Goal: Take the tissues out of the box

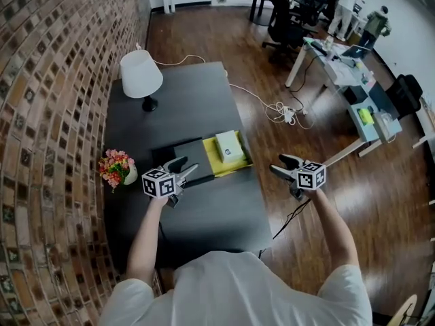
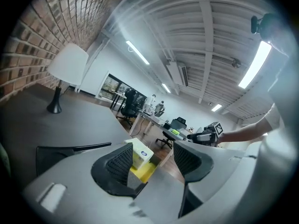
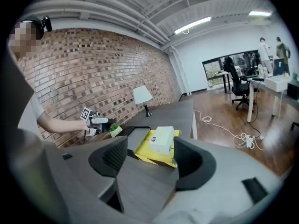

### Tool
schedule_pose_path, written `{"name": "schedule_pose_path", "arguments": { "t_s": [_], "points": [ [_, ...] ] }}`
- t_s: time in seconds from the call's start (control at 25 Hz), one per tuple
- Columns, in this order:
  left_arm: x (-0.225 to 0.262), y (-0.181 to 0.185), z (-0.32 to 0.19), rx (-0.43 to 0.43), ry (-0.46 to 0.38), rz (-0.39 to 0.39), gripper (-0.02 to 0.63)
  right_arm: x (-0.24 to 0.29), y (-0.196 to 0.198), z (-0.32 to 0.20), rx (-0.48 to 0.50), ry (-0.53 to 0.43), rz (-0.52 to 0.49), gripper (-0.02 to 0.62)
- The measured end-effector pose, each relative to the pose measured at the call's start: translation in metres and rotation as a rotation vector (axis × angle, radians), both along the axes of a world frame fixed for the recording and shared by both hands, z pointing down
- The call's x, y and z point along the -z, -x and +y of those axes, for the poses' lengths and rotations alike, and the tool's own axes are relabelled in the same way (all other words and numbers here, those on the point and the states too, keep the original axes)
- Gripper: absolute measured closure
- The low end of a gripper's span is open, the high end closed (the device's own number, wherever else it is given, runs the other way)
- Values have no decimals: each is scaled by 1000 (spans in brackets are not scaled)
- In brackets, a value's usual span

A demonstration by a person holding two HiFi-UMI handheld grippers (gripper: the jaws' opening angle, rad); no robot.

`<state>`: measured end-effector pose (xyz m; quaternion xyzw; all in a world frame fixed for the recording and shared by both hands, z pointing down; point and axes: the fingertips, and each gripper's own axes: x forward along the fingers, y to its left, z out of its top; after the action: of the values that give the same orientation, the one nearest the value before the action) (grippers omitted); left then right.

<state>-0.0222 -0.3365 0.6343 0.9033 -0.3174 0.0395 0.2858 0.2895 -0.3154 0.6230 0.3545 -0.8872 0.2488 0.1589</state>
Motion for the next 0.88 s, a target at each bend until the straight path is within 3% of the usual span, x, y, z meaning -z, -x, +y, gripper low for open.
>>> {"name": "schedule_pose_path", "arguments": {
  "t_s": [0.48, 0.88],
  "points": [
    [2, 31, -4, 84, -56, -77, 333, -11, 51, -34, 181, -8, 169, 273],
    [15, 46, -3, 145, -92, -78, 310, -25, 92, -66, 263, 7, 249, 272]
  ]
}}
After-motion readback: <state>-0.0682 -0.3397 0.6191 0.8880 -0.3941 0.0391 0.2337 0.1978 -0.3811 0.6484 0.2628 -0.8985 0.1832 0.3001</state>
